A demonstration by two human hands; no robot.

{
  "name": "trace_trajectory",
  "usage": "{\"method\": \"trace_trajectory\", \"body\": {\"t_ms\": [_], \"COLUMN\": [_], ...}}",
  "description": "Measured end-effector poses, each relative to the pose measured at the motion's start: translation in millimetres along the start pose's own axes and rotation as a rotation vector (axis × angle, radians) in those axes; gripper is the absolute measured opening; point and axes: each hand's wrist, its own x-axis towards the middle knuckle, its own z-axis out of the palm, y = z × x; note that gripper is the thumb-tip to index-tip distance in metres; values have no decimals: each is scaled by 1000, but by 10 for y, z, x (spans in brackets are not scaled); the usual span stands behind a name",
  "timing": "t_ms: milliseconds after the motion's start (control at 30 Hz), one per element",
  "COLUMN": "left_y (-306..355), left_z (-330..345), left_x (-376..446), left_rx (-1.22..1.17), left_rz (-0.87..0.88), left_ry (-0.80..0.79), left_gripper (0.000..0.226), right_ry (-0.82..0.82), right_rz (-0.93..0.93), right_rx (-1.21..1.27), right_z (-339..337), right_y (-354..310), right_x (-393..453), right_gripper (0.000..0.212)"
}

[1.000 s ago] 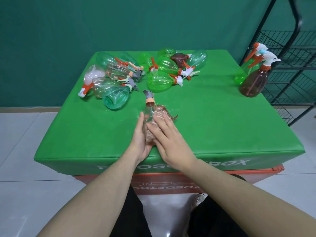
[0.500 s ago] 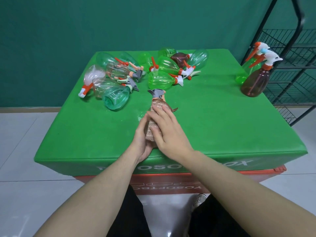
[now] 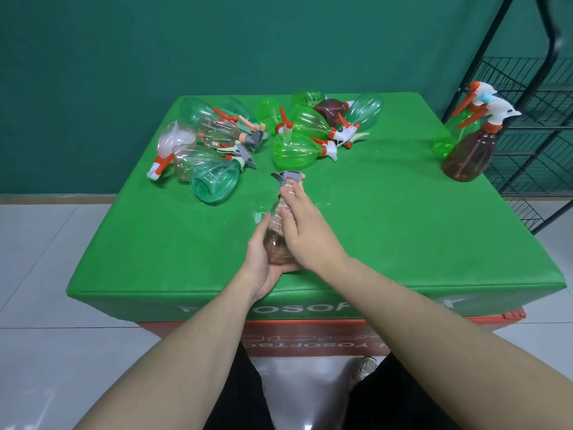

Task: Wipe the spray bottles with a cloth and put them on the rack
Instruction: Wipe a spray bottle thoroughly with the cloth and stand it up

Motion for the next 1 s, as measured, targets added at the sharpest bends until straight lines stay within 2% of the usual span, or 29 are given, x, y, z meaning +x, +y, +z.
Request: {"method": "trace_trajectory", "body": {"t_ms": [100,200,500,700,867,1000], "left_y": [-10,-16,-6,0,0,19], "left_z": [8,20,-18,31,44,0], "left_x": [6,13,22,9,23,26], "left_rx": [-54,-88,-114,-89,-13,-16], "left_rz": [18,45,22,2,0,-24], "left_ry": [-10,-48,-30,-57,-71,-70], "left_gripper": [57,64,57,66,49,47], "right_ry": [22,26,107,104,80,9], "right_rz": [-150,-225,-424,-382,-265,-138], "right_rx": [-133,-245,-296,-267,-228,-133], "right_z": [58,109,203,123,16,-22], "right_y": [75,174,438,342,221,128], "right_x": [-138,-302,-558,-534,-332,-100], "right_gripper": [53,54,45,45,53,55]}}
